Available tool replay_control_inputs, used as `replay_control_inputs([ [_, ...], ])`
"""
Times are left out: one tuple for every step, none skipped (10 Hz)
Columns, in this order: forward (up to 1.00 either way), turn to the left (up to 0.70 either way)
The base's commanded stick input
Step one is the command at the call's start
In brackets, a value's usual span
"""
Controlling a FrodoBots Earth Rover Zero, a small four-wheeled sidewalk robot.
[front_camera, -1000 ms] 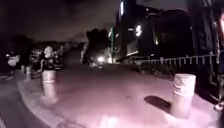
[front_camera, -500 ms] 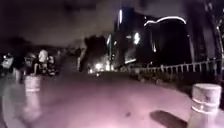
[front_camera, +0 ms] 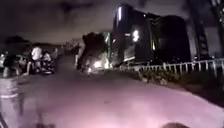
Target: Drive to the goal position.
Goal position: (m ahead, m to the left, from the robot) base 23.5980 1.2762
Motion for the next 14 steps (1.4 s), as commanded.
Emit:
replay_control_inputs([
  [0.7,0.0],
  [0.7,0.0],
  [0.7,0.0],
  [0.7,0.0],
  [0.7,0.0],
  [0.7,0.0],
  [0.7,-0.14],
  [0.7,-0.14],
  [0.7,-0.14],
  [0.7,-0.14],
  [0.7,-0.03],
  [0.7,0.0],
  [0.7,0.0],
  [0.7,0.0],
])
